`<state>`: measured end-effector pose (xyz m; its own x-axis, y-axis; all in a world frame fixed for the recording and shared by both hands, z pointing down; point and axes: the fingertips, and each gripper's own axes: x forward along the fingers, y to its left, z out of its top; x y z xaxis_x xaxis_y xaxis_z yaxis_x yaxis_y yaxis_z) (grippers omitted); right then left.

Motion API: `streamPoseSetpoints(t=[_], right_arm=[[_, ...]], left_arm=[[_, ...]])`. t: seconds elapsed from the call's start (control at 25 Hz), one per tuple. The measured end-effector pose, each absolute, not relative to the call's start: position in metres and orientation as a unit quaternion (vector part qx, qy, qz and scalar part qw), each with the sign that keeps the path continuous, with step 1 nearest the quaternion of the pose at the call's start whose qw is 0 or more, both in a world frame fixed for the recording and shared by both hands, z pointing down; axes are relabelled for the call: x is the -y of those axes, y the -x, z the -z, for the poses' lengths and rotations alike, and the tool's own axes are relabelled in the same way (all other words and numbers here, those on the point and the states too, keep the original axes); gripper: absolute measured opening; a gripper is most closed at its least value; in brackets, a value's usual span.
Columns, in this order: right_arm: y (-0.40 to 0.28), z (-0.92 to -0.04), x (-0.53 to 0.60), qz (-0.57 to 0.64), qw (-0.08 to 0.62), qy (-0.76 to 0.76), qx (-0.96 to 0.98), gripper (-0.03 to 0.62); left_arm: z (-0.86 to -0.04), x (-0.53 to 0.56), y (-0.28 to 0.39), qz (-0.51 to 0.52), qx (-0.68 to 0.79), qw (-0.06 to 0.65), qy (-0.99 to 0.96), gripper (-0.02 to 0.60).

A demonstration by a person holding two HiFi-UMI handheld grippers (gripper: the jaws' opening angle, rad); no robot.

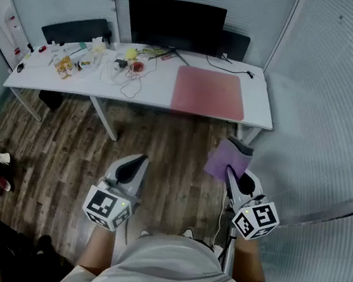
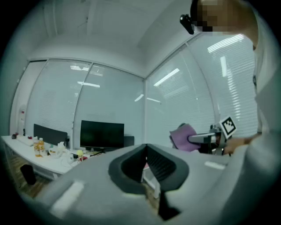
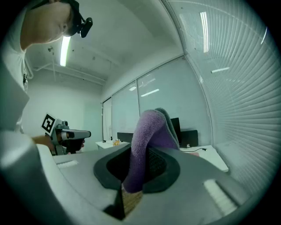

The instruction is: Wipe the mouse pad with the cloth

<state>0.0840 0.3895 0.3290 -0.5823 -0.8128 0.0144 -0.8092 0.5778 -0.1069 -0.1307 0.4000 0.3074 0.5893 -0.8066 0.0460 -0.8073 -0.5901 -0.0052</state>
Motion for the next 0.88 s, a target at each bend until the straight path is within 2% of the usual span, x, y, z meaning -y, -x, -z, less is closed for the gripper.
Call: streamPoseSetpoints(t=[0.88], right_arm=[[-0.117, -0.344, -0.389, 0.054, 0.040, 0.430, -0.900, 0.054]], left_arm=[[-0.319, -0.396, 0.086, -0.051, 0.449, 0.008, -0.892, 0.003]])
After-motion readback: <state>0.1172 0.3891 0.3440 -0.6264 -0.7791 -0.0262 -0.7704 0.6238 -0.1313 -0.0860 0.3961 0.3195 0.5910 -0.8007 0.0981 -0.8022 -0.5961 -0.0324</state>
